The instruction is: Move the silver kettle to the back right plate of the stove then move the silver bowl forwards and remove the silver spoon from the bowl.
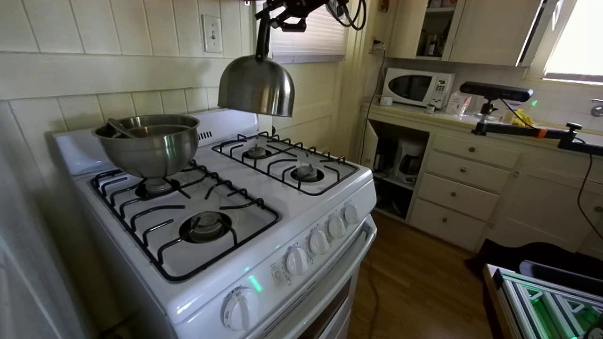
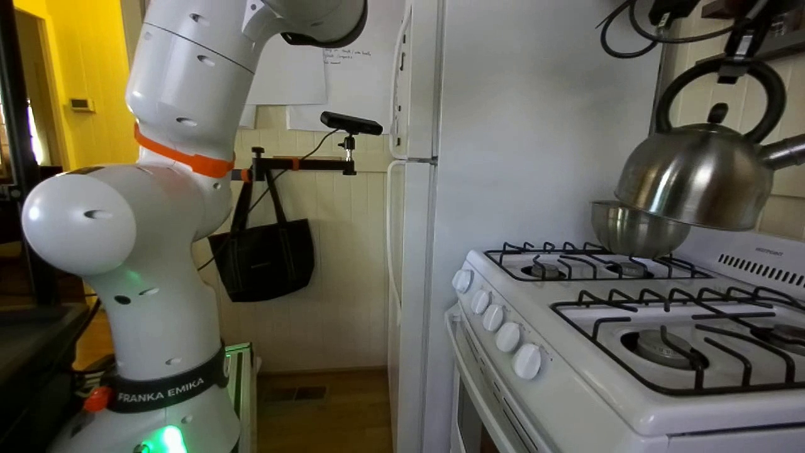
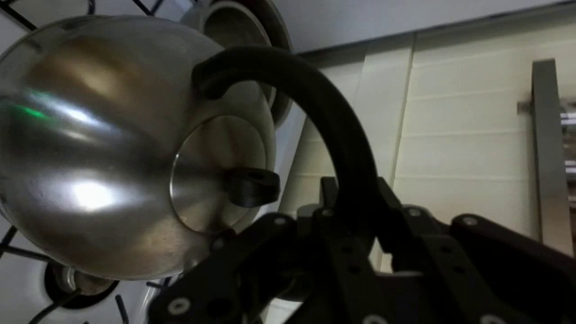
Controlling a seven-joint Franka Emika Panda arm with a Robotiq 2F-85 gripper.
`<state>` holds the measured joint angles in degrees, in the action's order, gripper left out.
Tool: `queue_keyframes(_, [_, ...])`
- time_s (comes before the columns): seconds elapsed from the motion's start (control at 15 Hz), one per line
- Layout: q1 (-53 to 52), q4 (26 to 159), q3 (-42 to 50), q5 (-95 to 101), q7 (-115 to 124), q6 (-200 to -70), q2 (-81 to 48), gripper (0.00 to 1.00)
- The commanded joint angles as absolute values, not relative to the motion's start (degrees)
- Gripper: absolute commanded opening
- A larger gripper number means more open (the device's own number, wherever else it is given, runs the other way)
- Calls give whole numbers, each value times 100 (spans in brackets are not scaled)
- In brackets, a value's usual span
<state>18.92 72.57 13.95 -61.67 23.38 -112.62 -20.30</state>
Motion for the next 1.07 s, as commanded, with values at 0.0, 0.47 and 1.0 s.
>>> queue_keyframes(0.0, [1937,6621,1330,-6341,2992,-12197,-2447,6])
queue_keyframes(0.47, [1494,6237,1264,-5693,3849,-14865,-3184,6])
queue_keyframes(1.0, [1385,6272,1433,-3913,5274,-15265,-3480,6])
